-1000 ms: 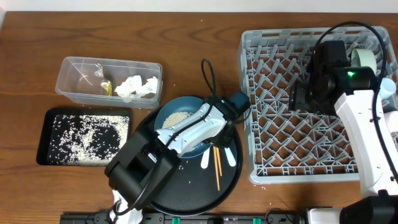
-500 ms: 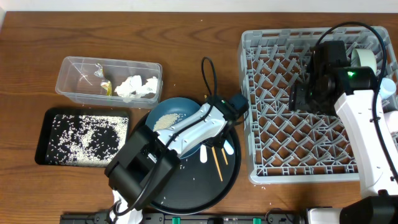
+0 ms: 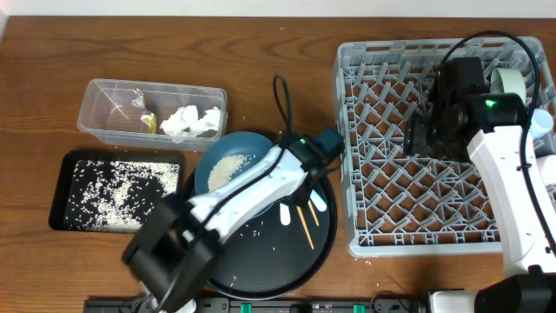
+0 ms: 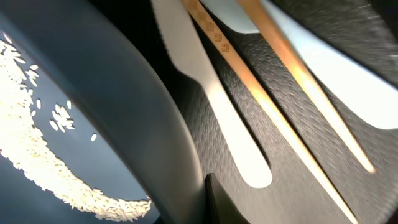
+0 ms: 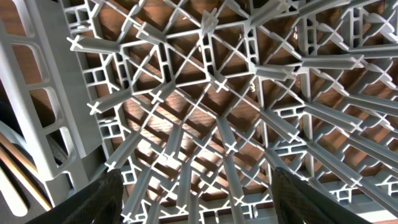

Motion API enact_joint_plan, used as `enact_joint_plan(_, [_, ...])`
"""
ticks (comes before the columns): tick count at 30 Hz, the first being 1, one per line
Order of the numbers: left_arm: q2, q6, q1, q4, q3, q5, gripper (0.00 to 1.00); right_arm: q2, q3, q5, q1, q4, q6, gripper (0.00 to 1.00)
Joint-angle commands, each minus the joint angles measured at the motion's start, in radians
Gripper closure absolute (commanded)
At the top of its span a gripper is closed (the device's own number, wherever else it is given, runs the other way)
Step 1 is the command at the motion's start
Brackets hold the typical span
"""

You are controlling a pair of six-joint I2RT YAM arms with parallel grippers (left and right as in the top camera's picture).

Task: Sort waste into correct bins and load items into the dishwasher rack
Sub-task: 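Grasp the blue plate rim with the left gripper, then lift the blue plate with the left gripper over the rice tray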

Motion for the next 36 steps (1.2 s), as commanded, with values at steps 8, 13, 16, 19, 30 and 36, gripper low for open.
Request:
enact_joint_plan(8, [-0.215, 0.003, 0.084, -0.034, 0.018, -0.037, 0.94, -0.016, 0.003, 0.001, -0.010, -0.010, 0.011, 0.29])
enact_joint_plan(13, [-0.286, 0.003, 0.190, -0.063, 0.018, -0.037, 0.94, -0.016, 0.003, 0.001, -0.010, -0.010, 0.012, 0.29])
enact_joint_plan(16, [-0.319, 0.003, 0.270, -0.080, 0.018, -0.014, 0.94, -0.016, 0.003, 0.002, -0.010, -0.010, 0.012, 0.29])
enact_joint_plan(19, [-0.339, 0.003, 0.363, -0.080, 0.018, 0.065, 0.94, -0.016, 0.003, 0.006, -0.010, -0.009, 0.012, 0.29])
enact_joint_plan(30, [-0.343, 0.141, 0.727, -0.072, 0.018, 0.364, 0.94, -0.016, 0.003, 0.008, -0.010, -0.013, 0.011, 0.29])
enact_joint_plan(36, [-0.342, 0.265, 0.939, -0.048, 0.015, 0.593, 0.94, -0.016, 0.003, 0.008, -0.010, -0.013, 0.011, 0.29])
